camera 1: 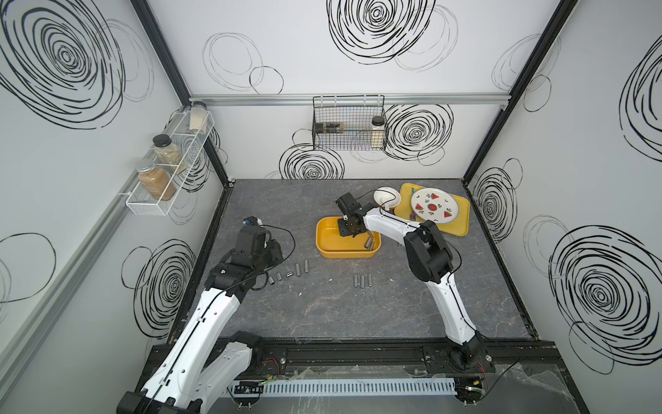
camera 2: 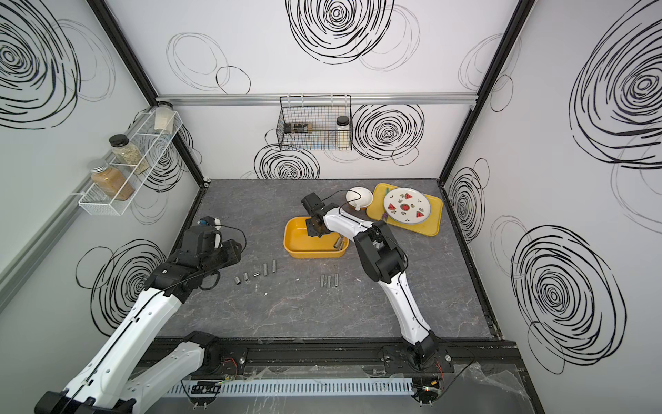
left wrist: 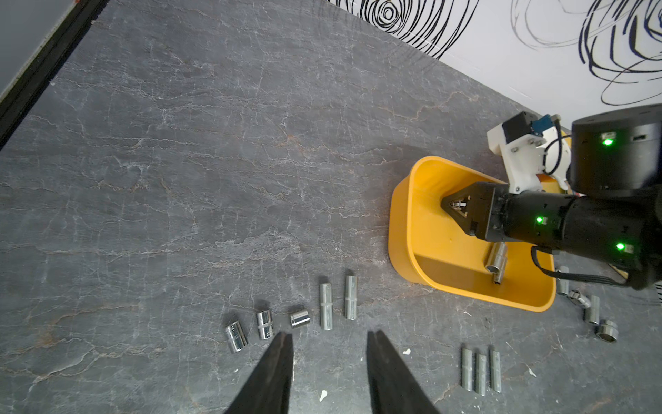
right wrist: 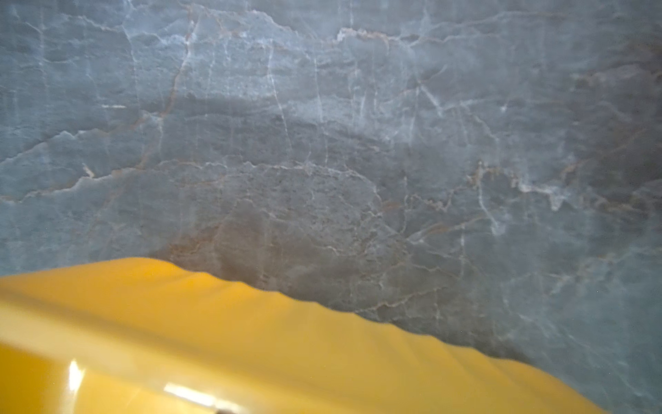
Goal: Take out the socket from the storage box
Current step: Pick up the socket head from the storage box, then place the socket head at the center of the board.
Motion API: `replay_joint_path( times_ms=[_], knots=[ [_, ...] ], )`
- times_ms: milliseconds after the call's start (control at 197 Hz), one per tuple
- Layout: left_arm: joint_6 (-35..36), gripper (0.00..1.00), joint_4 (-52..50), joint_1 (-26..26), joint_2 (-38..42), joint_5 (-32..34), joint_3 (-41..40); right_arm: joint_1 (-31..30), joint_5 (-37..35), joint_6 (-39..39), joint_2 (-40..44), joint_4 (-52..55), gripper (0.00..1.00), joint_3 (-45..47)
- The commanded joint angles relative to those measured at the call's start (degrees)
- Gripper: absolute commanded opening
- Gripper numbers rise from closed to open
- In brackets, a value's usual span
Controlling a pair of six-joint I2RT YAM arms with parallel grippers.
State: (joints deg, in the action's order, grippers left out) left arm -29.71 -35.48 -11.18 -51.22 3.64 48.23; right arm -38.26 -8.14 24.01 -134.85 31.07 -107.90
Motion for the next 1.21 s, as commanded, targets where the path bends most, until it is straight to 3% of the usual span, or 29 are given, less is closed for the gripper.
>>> replay_joint_path(
  times_ms=[0,213,736,959,1071,1208],
  knots=[
    [0.9,0.42,2.3,0.5,-0.3,-0.6,-0.4,-0.4,-1.2,1.1,-2.2,2.0,0.36,-0.3],
    [0.9,0.42,2.2,0.5,-0.6,-0.7,-0.4,-0.7,-1.2,1.7,0.0,-1.0,0.24,3.0],
    [1.0,0.42,2.2,0.5,-1.2,-1.3,-0.3,-2.1,-1.2,1.0,15.9,-0.4,0.22,9.4],
    [1.0,0.42,2.2,0.6,-1.3,-1.5,-0.3,-1.9,-9.1,0.3,27.0,1.9,0.22,14.7],
    [1.0,0.42,2.2,0.5,-1.0,-1.6,-0.3,-0.2,-14.6,0.0,33.7,2.2,0.23,20.0],
    [1.0,0.42,2.2,0.5,-0.6,-2.0,-0.4,6.8,-12.6,1.3,41.8,1.3,0.23,28.6]
  ],
)
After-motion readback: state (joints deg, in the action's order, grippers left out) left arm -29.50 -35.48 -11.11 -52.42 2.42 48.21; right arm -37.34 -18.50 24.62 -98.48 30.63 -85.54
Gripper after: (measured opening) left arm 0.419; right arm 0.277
